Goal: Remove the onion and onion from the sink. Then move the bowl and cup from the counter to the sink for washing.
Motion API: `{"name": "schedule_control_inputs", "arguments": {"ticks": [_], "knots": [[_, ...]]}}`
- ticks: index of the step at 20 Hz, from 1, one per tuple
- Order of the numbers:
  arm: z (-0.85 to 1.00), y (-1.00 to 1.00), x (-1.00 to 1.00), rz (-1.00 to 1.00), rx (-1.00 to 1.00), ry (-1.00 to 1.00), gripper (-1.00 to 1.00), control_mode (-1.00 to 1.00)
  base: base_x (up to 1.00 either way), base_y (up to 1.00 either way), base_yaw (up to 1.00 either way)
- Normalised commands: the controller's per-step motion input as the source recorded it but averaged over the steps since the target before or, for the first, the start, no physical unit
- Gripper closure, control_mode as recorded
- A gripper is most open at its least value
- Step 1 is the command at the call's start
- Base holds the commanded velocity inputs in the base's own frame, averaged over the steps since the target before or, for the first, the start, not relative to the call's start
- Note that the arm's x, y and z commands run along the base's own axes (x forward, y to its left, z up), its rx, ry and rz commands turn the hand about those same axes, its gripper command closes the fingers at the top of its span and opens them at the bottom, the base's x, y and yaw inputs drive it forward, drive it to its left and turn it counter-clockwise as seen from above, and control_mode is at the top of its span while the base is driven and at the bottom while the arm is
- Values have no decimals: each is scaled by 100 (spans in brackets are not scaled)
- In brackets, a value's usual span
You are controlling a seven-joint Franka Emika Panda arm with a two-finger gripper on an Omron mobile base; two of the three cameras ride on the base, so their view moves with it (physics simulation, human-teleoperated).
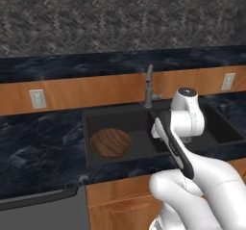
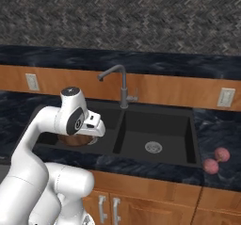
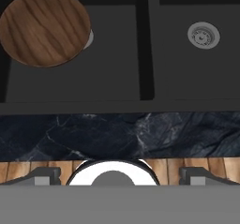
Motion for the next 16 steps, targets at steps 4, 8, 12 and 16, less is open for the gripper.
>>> {"name": "schedule_control_inputs", "arguments": {"ticks": [4, 8, 12, 16], "knots": [[0, 0, 0, 0, 0, 0, -100, 100, -18, -37, -15], [0, 0, 0, 0, 0, 0, -100, 100, -18, -37, -10], [0, 0, 0, 0, 0, 0, -100, 100, -14, -27, 0], [0, 0, 0, 0, 0, 0, -100, 100, -10, -32, 1]]}}
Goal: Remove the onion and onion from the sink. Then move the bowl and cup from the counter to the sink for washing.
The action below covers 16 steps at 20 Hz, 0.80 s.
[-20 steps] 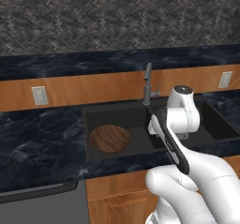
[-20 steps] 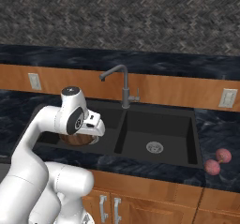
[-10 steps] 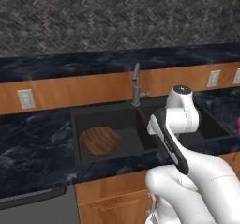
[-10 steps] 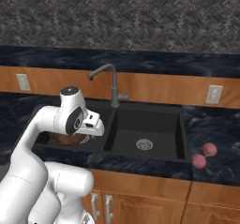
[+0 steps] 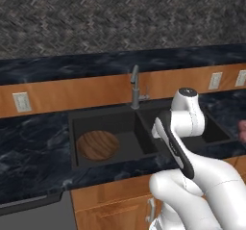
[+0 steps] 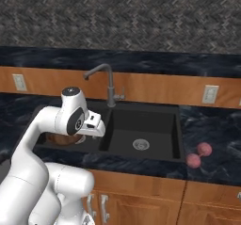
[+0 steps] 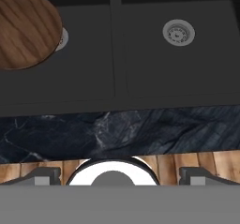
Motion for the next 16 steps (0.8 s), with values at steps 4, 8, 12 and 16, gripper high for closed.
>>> {"name": "schedule_control_inputs", "arguments": {"ticks": [4, 8, 12, 16], "knots": [[0, 0, 0, 0, 0, 0, -100, 100, -13, -43, 1], [0, 0, 0, 0, 0, 0, -100, 100, -14, -49, 0], [0, 0, 0, 0, 0, 0, -100, 100, -15, -47, 0], [0, 0, 0, 0, 0, 0, -100, 100, -13, -43, 1]]}}
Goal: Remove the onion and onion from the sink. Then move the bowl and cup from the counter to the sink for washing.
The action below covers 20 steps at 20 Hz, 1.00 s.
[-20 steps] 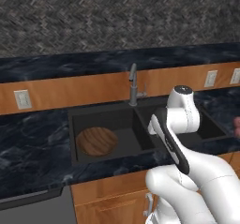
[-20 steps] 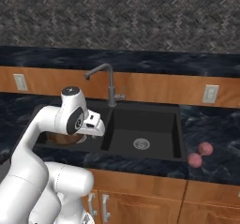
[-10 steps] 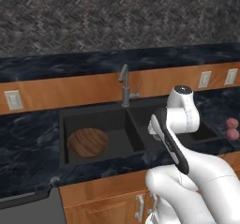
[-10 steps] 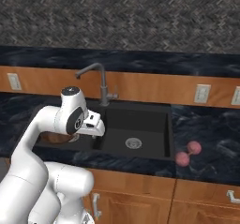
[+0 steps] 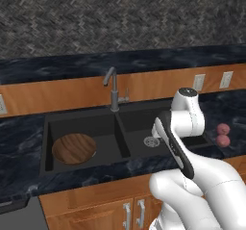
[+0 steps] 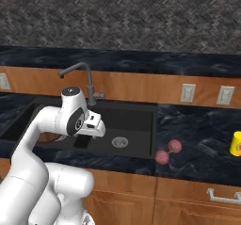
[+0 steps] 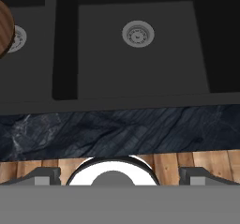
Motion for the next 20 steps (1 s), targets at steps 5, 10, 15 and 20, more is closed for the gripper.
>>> {"name": "schedule_control_inputs", "arguments": {"ticks": [5, 10, 15, 20], "knots": [[0, 0, 0, 0, 0, 0, -100, 100, -13, -46, 2], [0, 0, 0, 0, 0, 0, -100, 100, -12, -44, 1], [0, 0, 0, 0, 0, 0, -100, 100, -10, -41, 1], [0, 0, 0, 0, 0, 0, -100, 100, -7, -40, 4]]}}
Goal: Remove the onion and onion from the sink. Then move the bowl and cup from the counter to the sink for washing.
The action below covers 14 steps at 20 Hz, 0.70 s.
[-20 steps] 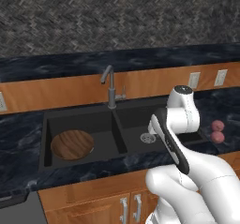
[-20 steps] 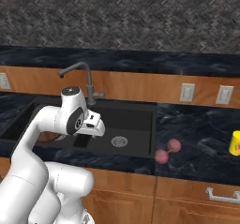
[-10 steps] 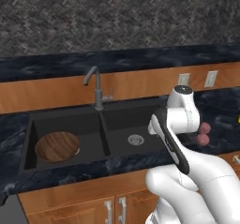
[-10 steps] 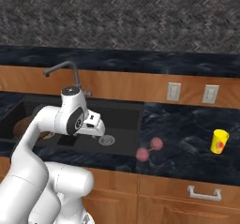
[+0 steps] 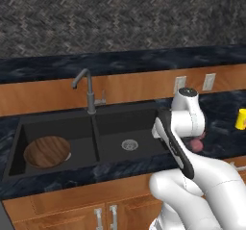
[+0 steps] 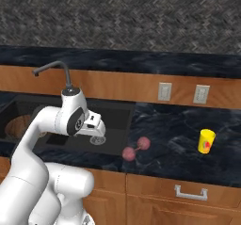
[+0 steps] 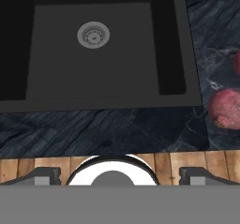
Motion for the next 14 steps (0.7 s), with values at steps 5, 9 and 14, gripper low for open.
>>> {"name": "schedule_control_inputs", "arguments": {"ticks": [5, 9, 14], "knots": [[0, 0, 0, 0, 0, 0, -100, 100, -4, -41, 5], [0, 0, 0, 0, 0, 0, -100, 100, -1, -38, 6], [0, 0, 0, 0, 0, 0, -100, 100, 0, -34, 3]]}}
